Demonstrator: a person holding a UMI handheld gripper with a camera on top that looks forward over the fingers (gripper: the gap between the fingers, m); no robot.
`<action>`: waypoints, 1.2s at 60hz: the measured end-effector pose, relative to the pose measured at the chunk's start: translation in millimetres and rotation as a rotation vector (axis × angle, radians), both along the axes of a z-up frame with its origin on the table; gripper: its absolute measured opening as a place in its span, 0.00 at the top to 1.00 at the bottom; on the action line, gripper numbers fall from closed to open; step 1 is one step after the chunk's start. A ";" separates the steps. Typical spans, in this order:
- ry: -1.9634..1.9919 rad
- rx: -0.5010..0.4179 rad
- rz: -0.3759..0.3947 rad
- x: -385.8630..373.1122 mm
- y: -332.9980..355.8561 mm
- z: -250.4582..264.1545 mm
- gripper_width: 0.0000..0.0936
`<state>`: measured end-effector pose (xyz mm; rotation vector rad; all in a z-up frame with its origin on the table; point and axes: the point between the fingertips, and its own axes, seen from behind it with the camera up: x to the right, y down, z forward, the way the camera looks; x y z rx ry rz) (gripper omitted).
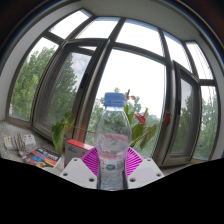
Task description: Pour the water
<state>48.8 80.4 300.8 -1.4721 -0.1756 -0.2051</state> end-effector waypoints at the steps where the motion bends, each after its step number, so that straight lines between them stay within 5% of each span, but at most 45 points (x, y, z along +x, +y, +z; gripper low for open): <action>1: 0.025 -0.020 0.009 1.8 2.9 -11.2 0.69; 25: 0.222 -0.308 0.067 1.8 27.7 -218.6 0.69; 30: 0.209 -0.235 0.070 0.8 26.1 -210.2 0.68; 38: 0.249 -0.281 0.039 6.6 28.8 -214.6 0.50; 45: 0.288 -0.360 0.007 9.6 24.0 -219.4 0.08; 72: 0.248 -0.443 -0.110 -14.7 -122.8 -171.0 0.08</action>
